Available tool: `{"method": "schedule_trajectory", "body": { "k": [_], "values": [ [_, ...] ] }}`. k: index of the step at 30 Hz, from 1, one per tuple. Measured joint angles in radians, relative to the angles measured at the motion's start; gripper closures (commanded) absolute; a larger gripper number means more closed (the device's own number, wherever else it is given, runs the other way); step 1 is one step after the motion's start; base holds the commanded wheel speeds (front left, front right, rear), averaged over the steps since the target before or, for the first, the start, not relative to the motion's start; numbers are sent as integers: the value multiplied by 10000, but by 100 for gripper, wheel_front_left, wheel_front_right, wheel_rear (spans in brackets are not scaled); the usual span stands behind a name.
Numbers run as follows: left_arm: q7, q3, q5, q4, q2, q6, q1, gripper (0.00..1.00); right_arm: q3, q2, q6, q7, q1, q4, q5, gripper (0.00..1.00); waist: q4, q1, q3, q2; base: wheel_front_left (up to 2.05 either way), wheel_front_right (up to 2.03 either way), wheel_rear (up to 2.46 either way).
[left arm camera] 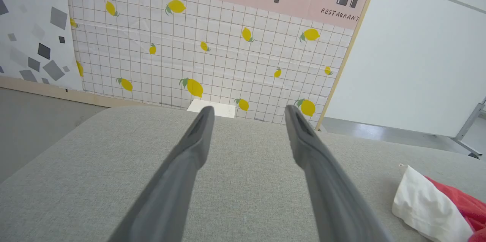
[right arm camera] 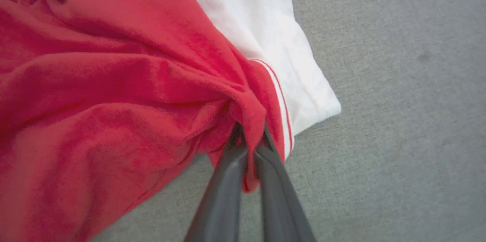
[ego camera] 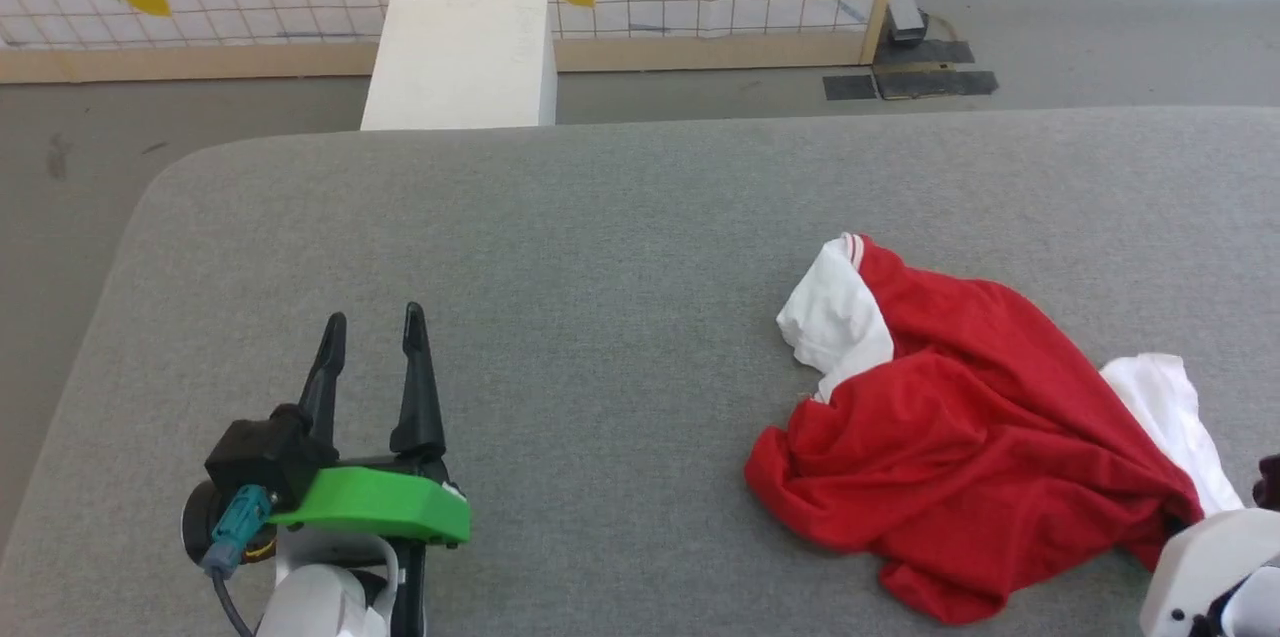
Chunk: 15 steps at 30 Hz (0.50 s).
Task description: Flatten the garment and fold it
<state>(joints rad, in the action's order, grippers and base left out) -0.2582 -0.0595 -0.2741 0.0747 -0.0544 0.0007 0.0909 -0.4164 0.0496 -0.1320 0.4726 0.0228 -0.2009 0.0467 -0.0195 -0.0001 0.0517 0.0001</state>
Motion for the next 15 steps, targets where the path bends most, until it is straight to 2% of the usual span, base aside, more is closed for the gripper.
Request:
{"method": "schedule_trajectory", "body": {
  "k": [3,7,10,15],
  "values": [
    [0,-167,-73,134,2,-2,-20,0,6,12,0,-167,-155,322,219,0,-155,0,-24,0,0,0,0],
    [0,-903,-259,529,2,-98,27,0,405,10,0,-1452,-324,796,596,0,-386,0,-56,0,0,0,0],
    [0,-1891,-654,1133,8,-188,481,0,928,12,0,-2615,-401,1110,690,0,-587,0,-23,0,0,0,0],
    [426,-3630,-1530,2374,27,-230,2525,0,1791,2,0,-4222,-391,1306,926,0,-1021,0,217,0,0,0,0]
  ]
}}
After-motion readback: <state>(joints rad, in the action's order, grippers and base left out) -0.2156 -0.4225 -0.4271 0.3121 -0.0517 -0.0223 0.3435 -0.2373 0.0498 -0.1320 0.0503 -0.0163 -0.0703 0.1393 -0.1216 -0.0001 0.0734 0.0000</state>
